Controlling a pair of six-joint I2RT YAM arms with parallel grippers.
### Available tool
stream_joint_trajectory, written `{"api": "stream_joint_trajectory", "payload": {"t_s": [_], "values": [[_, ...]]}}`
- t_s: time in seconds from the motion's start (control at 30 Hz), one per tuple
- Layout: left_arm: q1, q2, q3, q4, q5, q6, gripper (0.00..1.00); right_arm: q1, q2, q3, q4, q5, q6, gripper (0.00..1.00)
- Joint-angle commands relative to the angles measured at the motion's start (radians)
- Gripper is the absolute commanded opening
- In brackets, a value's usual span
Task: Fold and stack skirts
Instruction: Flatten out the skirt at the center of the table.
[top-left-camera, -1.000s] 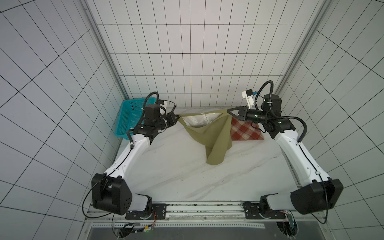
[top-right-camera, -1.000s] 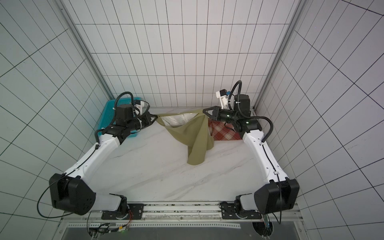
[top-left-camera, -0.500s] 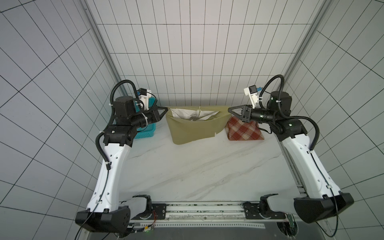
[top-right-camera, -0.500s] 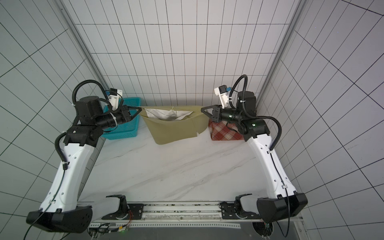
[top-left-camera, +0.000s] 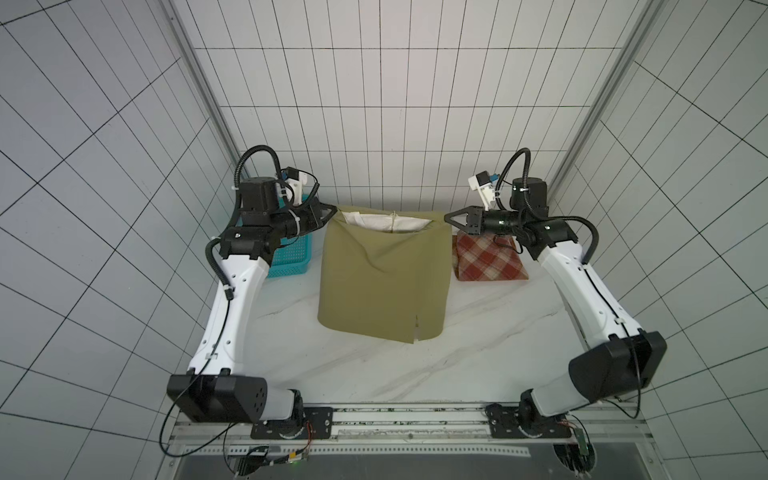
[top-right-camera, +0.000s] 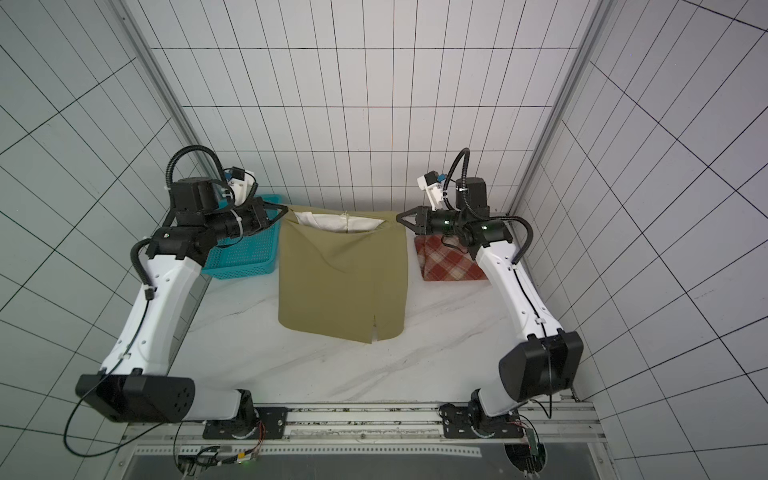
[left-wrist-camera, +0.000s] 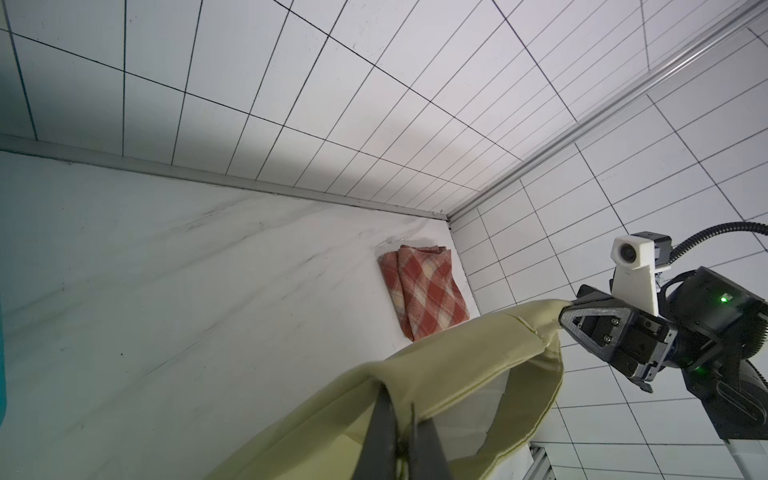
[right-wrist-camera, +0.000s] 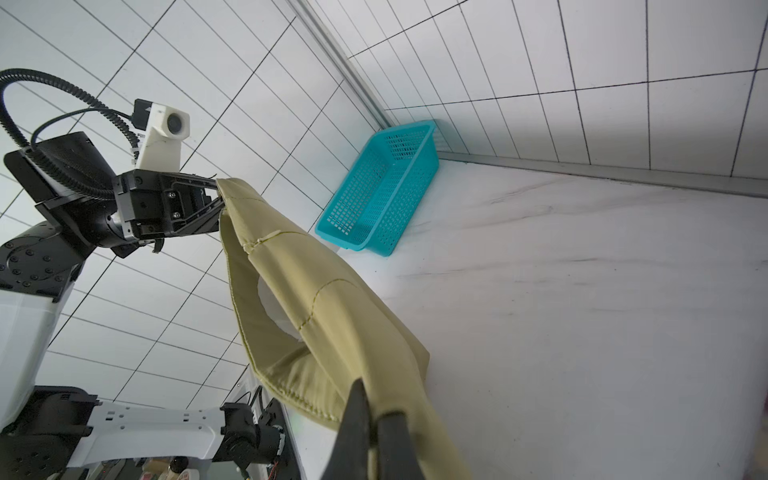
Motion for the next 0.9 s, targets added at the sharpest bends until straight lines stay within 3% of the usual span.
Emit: {"api": "stream_joint_trajectory", "payload": {"t_s": [0.0,0.2,0.33,0.43,0.6,0.73,0.87], "values": [[0.085,0.087,0.147,0.067,-0.206,0.006,0.00,-0.117,0.067,0.205,0.007,0.134,-0.028,0.00],[0.094,0.250,0.386,0.070,-0.206,0.005,0.00,-0.140,0.215,0.430,0.014,0.120,-0.004,0.00],[0.096,0.211,0.346,0.104,-0.192,0.005,0.00,-0.140,0.188,0.391,0.037,0.094,0.005,0.00],[0.096,0.089,0.129,0.187,-0.176,-0.005,0.00,-0.138,0.088,0.169,0.107,0.095,0.006,0.00],[0.096,-0.160,-0.364,0.305,-0.158,-0.033,0.00,-0.109,-0.147,-0.403,0.346,0.088,0.043,0.00],[0.081,-0.353,-0.751,0.319,-0.123,-0.075,0.00,-0.020,-0.315,-0.816,0.466,0.171,0.082,0.00],[-0.002,-0.542,-1.061,0.293,-0.167,-0.104,0.00,0.065,-0.451,-1.147,0.591,0.246,0.175,0.00]]}}
